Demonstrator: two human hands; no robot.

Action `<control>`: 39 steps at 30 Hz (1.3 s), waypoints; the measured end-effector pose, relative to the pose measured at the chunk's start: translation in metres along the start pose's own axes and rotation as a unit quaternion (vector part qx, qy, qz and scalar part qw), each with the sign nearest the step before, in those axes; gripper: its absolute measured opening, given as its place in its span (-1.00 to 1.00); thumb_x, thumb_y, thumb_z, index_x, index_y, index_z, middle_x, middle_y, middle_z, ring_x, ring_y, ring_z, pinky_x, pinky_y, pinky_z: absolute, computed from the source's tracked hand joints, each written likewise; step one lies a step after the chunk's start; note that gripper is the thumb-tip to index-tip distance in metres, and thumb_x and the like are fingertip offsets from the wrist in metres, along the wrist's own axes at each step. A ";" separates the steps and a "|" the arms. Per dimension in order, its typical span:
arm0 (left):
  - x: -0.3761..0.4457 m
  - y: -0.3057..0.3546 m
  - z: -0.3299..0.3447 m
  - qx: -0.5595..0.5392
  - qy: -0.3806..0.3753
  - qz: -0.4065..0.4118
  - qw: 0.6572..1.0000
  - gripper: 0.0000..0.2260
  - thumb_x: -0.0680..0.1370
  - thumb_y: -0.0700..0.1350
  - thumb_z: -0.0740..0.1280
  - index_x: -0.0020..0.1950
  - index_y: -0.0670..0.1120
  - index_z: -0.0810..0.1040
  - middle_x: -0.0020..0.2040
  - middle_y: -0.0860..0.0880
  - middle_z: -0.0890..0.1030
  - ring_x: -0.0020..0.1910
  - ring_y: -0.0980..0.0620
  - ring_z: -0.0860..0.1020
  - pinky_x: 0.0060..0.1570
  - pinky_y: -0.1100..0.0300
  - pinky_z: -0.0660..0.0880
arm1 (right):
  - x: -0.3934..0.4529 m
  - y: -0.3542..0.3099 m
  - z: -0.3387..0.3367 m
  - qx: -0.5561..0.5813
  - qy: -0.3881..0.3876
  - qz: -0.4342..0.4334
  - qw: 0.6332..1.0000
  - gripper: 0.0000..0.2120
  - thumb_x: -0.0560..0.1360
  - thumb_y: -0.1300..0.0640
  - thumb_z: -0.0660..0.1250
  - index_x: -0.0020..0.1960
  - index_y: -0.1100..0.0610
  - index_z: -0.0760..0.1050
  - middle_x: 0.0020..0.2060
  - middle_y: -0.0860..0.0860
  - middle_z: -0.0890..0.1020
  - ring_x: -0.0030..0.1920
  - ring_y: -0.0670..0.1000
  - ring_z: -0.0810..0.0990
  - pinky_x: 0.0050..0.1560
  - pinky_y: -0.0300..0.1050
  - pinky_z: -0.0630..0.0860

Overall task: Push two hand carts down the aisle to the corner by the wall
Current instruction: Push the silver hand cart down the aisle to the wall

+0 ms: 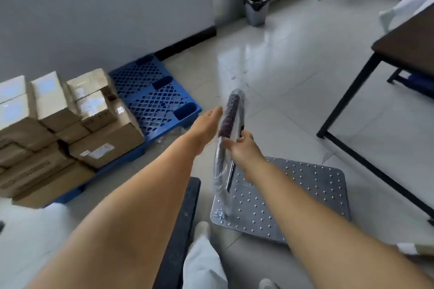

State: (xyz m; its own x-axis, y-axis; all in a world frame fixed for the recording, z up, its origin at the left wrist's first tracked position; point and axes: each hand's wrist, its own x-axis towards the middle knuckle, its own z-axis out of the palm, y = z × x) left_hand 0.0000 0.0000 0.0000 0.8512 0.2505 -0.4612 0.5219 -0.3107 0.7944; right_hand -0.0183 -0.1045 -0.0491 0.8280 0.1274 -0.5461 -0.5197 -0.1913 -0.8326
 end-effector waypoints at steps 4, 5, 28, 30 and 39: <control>0.051 0.013 0.003 0.028 -0.093 0.014 0.995 -0.70 0.64 -0.03 0.12 0.28 -0.15 0.46 0.14 -0.12 0.55 -0.06 0.02 0.52 -0.11 0.17 0.47 | 0.032 -0.007 0.015 0.012 0.043 0.031 0.999 -0.37 0.51 0.08 0.35 0.48 0.14 0.16 0.34 0.11 0.47 0.27 0.15 0.48 0.21 -0.02 0.41; 0.064 0.018 0.005 0.045 -0.113 0.021 0.992 -0.71 0.64 -0.08 0.15 0.31 -0.15 0.45 0.15 -0.13 0.55 -0.03 -0.02 0.54 -0.05 0.14 0.49 | 0.039 -0.009 0.018 0.012 0.057 0.040 0.998 -0.40 0.53 0.11 0.33 0.48 0.14 0.17 0.31 0.11 0.49 0.22 0.13 0.50 0.09 -0.10 0.41; 0.161 0.114 0.092 0.298 -0.246 0.201 0.900 -0.56 0.61 -0.24 0.17 0.47 0.03 0.31 0.38 -0.12 0.43 0.27 -0.16 0.47 0.19 0.11 0.44 | 0.135 -0.044 -0.058 0.047 0.263 0.048 0.962 -0.60 0.54 0.12 0.21 0.35 0.09 0.27 -0.07 0.10 0.55 -0.11 0.14 0.55 0.05 0.11 0.56; 0.171 0.125 0.099 0.349 -0.248 0.229 0.874 -0.54 0.61 -0.25 0.15 0.49 0.04 0.29 0.42 -0.12 0.40 0.31 -0.17 0.43 0.20 0.10 0.39 | 0.149 -0.051 -0.066 0.072 0.276 0.059 0.957 -0.57 0.53 0.09 0.22 0.38 0.04 0.24 -0.06 0.11 0.55 -0.09 0.16 0.57 0.01 0.07 0.54; 0.254 0.180 0.142 0.462 -0.326 0.413 0.714 -0.39 0.53 -0.39 0.13 0.49 0.10 0.25 0.52 0.04 0.20 0.42 -0.07 0.29 0.28 0.11 0.32 | 0.203 -0.073 -0.115 0.072 0.403 0.069 0.910 -0.57 0.50 0.11 0.27 0.35 0.08 0.31 -0.03 0.14 0.61 -0.16 0.14 0.61 -0.19 -0.04 0.57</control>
State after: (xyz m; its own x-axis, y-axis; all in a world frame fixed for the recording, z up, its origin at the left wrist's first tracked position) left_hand 0.3183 -0.1227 -0.0299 0.5772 -0.7546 -0.3121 -0.6154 -0.6532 0.4411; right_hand 0.2125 -0.1761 -0.0886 0.6078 -0.6549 -0.4491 -0.6048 -0.0153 -0.7962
